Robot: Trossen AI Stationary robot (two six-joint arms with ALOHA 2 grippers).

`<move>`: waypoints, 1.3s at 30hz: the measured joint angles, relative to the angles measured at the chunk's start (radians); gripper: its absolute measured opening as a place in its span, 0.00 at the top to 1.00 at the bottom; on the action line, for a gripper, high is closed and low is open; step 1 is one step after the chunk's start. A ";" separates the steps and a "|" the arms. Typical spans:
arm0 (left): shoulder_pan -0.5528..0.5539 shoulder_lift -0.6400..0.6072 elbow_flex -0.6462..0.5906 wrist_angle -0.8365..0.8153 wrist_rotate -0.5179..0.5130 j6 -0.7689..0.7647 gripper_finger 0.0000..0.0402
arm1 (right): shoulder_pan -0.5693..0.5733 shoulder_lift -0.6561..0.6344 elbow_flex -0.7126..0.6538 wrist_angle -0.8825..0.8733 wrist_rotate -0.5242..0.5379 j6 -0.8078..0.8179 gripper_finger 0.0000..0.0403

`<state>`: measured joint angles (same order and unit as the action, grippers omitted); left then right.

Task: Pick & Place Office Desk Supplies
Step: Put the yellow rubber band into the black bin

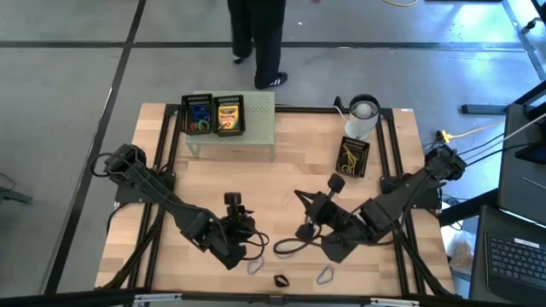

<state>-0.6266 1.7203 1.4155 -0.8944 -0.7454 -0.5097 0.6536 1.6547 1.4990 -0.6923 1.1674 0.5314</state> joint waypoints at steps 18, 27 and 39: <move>0.008 0.000 0.000 0.008 -0.076 0.114 0.62 | -0.191 -0.074 0.126 -0.252 -0.237 -0.067 1.00; 0.014 0.000 0.000 0.013 -0.091 0.105 0.62 | -0.238 -0.103 0.126 -0.697 -0.231 0.264 0.99; 0.014 0.000 0.000 0.034 -0.102 0.104 0.62 | -0.269 -0.184 0.017 -0.874 -0.245 0.441 0.98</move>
<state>-0.6121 1.7203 1.4156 -0.8599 -0.8478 -0.4053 0.3844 1.4708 1.5163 -1.5667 0.9229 0.9727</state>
